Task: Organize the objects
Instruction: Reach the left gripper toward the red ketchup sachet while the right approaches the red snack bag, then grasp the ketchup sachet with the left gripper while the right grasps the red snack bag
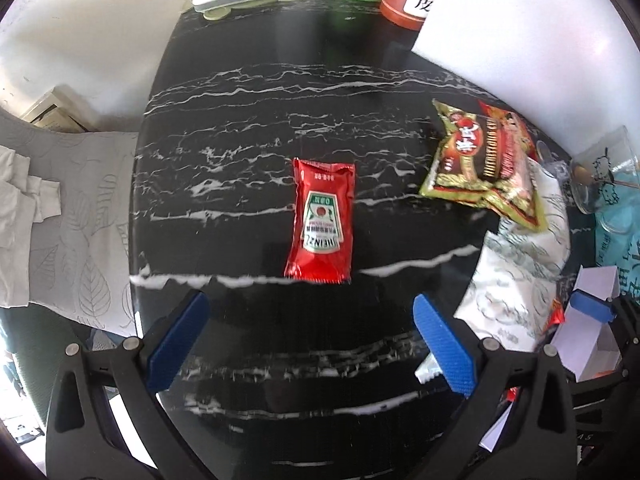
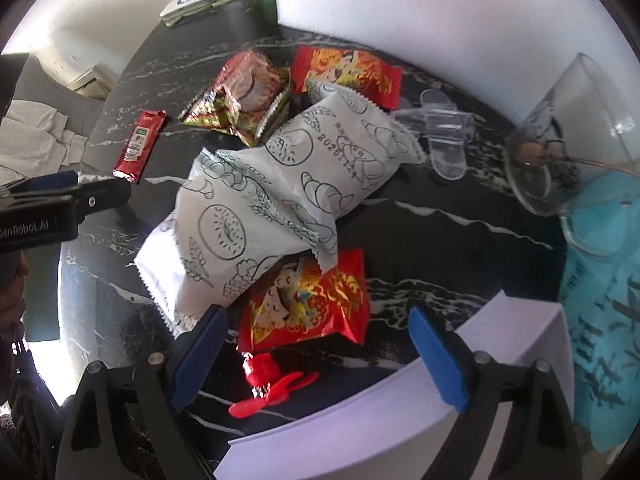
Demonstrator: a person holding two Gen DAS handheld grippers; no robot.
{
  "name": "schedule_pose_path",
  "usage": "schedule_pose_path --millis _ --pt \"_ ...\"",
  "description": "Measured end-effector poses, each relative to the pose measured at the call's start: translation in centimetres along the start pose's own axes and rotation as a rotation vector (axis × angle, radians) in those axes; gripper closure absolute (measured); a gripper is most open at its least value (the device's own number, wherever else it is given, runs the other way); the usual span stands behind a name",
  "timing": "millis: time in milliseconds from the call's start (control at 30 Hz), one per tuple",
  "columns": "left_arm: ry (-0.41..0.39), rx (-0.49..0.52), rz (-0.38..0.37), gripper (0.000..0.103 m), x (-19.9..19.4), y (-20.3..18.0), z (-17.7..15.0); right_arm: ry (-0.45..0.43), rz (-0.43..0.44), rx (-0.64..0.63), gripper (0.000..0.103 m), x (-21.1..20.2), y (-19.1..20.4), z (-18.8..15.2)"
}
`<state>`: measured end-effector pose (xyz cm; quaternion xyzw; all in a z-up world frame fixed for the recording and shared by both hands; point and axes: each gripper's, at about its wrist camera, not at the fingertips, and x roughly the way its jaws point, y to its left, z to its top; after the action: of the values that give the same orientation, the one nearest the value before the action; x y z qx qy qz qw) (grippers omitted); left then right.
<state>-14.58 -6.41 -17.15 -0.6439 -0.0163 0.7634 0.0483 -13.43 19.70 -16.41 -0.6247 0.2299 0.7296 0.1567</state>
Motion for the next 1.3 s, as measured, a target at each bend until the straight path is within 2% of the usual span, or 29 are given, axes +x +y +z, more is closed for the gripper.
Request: schedule_pose_path --millis 333,500,600,633,667,700,767,800,867,1033,1300 --pt "0.01 0.003 0.007 0.0 2.2 0.1 0.8 0.018 -0.024 -0.046 0.017 1.5 0.1 0.7" --pt "-0.031 0.052 0.034 0.003 2.3 -0.1 1.1 0.011 -0.052 -0.069 0.019 1.8 0.4 0.7" --pt "-0.06 0.062 0.029 0.011 1.9 0.0 1.2 0.001 -0.058 -0.067 0.022 1.8 0.4 0.8" --pt "-0.069 0.064 0.027 0.017 1.8 0.0 1.2 -0.005 -0.058 -0.065 0.025 1.7 0.3 0.8" --pt "-0.093 0.071 0.023 0.03 1.4 0.0 1.2 -0.008 -0.058 -0.063 0.028 1.6 0.3 0.8" --pt "-0.113 0.085 0.019 0.037 1.1 0.0 1.2 -0.008 -0.058 -0.062 0.029 1.5 0.2 0.9" --pt "-0.125 0.11 0.013 0.052 0.9 -0.1 1.2 -0.019 -0.057 -0.066 0.038 1.4 0.2 0.9" --pt "-0.131 0.112 0.011 0.057 0.8 -0.1 1.2 -0.023 -0.056 -0.069 0.039 1.3 0.2 1.0" --pt "-0.134 0.11 0.009 0.075 0.6 0.0 1.2 -0.027 -0.055 -0.069 0.041 1.2 0.2 1.0" --pt "-0.11 0.099 -0.012 0.081 0.4 -0.3 1.8 -0.042 -0.043 -0.076 0.047 0.9 -0.2 1.1" --pt "-0.028 0.041 -0.066 0.083 -1.2 0.8 0.8 -0.047 -0.034 -0.04 0.05 -0.9 -0.8 1.1"
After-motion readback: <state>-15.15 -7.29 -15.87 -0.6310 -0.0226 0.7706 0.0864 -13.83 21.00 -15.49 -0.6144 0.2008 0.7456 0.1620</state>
